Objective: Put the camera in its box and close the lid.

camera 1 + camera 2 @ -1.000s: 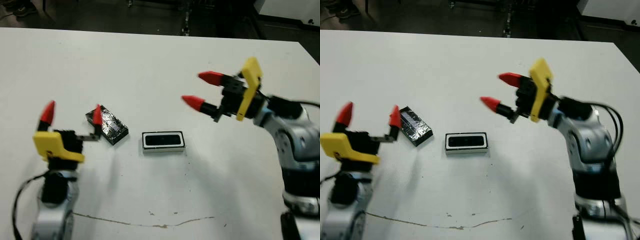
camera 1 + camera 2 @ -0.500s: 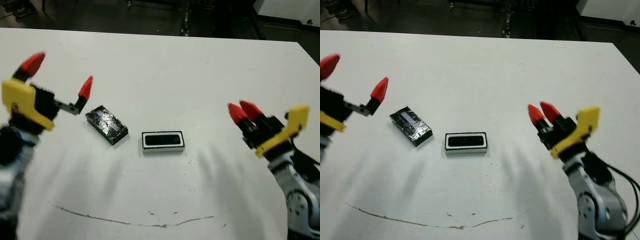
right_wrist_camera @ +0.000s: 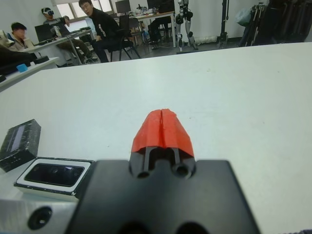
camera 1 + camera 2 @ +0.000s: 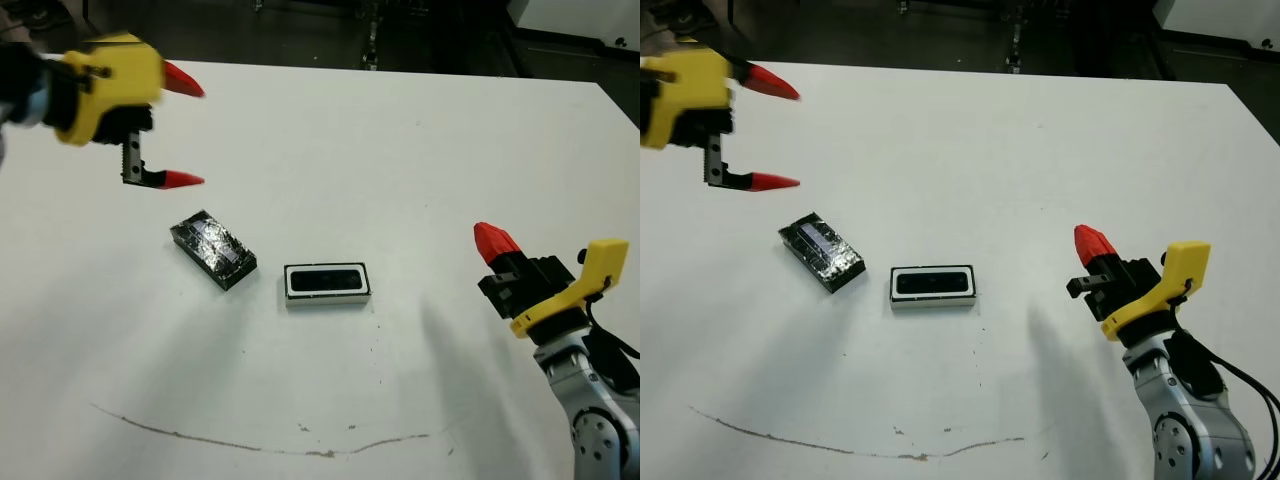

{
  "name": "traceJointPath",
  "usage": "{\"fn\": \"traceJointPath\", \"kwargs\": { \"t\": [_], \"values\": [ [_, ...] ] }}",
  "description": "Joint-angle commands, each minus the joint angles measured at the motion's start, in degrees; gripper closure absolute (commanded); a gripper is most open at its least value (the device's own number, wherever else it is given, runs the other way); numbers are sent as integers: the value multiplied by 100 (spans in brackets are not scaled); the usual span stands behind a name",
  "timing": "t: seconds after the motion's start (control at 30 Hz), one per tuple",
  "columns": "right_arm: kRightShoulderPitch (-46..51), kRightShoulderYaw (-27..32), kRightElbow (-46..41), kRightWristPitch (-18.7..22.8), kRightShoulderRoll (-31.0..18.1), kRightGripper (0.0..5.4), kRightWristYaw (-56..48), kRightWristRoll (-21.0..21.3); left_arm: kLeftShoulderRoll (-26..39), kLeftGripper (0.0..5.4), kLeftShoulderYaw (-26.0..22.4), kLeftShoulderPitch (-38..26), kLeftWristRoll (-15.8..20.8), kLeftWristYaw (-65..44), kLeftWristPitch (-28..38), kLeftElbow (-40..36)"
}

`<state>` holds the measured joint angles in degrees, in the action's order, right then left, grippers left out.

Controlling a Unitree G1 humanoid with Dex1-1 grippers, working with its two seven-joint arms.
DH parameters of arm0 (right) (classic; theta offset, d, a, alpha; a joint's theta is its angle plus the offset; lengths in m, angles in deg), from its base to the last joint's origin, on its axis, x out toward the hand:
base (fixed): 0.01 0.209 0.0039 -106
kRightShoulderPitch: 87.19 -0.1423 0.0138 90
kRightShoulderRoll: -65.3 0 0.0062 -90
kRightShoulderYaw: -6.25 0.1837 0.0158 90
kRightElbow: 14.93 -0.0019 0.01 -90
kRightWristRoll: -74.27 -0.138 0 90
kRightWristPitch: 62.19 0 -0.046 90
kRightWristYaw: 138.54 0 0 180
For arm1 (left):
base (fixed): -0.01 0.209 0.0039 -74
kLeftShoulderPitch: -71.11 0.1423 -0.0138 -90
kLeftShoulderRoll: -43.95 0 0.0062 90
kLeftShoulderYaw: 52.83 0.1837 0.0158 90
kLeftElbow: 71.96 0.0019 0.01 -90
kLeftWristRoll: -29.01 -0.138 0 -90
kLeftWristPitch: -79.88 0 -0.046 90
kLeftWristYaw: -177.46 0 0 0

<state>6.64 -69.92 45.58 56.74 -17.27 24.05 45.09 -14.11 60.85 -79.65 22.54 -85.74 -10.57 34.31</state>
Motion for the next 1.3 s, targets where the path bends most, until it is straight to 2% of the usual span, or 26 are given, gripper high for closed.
{"fn": "traceJointPath", "kwargs": {
  "t": [0.03, 0.13, 0.2, 0.27, 0.33, 0.57, 0.7, 0.87, 1.07, 1.2, 1.3],
  "values": [
    [100, -27, 17, -52, -28, 539, 99, -13, -228, 0, 630, -375, -692, -466, 430, 124],
    [124, -68, 16, -2, 9, 539, 195, -56, -446, 0, 1021, -533, -1034, -823, 864, 300],
    [141, -109, 27, -9, 23, 539, 236, -62, -522, 0, 1393, -637, -1098, -916, 960, 408],
    [155, -139, 38, -11, 34, 539, 263, -75, -561, 0, 1745, -732, -1013, -930, 1013, 505],
    [175, -180, 37, -17, 44, 539, 309, -67, -557, 0, 2045, -805, -923, -930, 1349, 548],
    [226, -299, 102, -170, 114, 539, 295, -60, -703, 0, 2748, -955, -745, -930, 1628, 911],
    [246, -403, 108, -162, 178, 539, 327, -67, -731, 0, 2865, -922, -727, -930, 1950, 958],
    [272, -476, 196, -292, 240, 539, 278, -75, -794, 0, 2990, -903, -732, -930, 1986, 1086],
    [339, -554, 103, -276, 252, 539, 375, -68, -822, 0, 2742, -780, -964, -930, 2228, 984],
    [371, -596, 111, -338, 255, 539, 358, -81, -929, 0, 2754, -760, -1080, -930, 2131, 1055],
    [384, -596, 95, -325, 254, 539, 381, -103, -941, 0, 2639, -669, -1046, -930, 2197, 1068]
  ]
}}
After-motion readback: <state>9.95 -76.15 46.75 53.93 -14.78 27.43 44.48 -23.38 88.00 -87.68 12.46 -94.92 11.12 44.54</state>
